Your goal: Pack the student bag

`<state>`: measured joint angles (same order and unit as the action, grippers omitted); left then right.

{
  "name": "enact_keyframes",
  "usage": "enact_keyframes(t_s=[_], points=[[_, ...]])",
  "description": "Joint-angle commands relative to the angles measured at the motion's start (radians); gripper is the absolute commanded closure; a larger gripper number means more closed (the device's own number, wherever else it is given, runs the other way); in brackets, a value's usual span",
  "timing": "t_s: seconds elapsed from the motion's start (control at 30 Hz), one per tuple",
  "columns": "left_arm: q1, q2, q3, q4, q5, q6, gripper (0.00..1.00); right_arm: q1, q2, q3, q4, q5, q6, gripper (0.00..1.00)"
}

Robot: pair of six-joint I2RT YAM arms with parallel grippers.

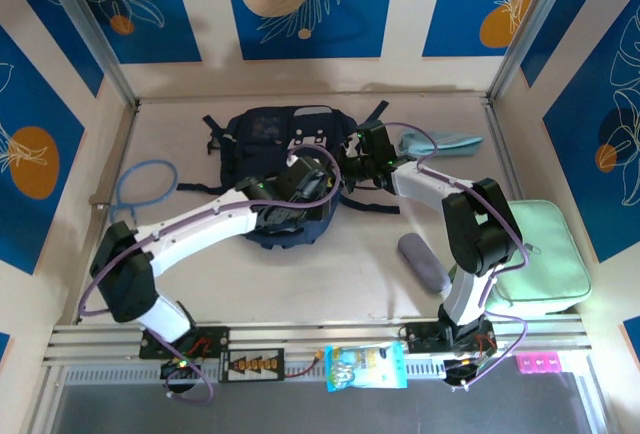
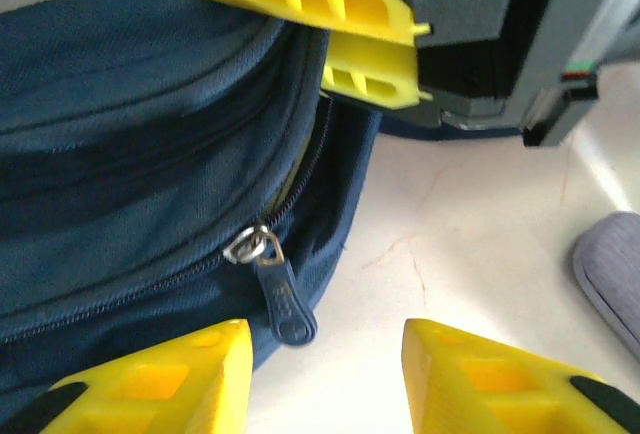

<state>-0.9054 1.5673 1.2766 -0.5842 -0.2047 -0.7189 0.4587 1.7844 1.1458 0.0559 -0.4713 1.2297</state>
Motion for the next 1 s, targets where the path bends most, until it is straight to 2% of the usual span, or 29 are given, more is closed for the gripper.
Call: enact_keyframes(t_s=[0.0, 0.1, 0.5, 0.83, 0.97], points=[[-0.012, 0.043, 0.05, -0.031, -0.079, 0.006, 0.6, 0.015, -0.011, 0.025, 0.066, -0.082, 0.004, 0.8], [-0.015, 0.07, 0.064, -0.039, -0.085, 0.007, 0.65, 0.016, -0.011, 0.02, 0.085, -0.092, 0.011, 0.8], [-0.031, 0.115, 0.077, -0.095, -0.17, 0.004, 0.71, 0.015, -0.007, 0.018, 0.085, -0.096, 0.017, 0.8], [-0.034, 0.101, 0.064, -0.09, -0.173, 0.003, 0.89, 0.015, -0.005, 0.025, 0.066, -0.087, 0.011, 0.8], [-0.032, 0.079, 0.052, -0.096, -0.189, 0.0, 1.0, 0.009, -0.013, 0.013, 0.056, -0.071, 0.007, 0.84]])
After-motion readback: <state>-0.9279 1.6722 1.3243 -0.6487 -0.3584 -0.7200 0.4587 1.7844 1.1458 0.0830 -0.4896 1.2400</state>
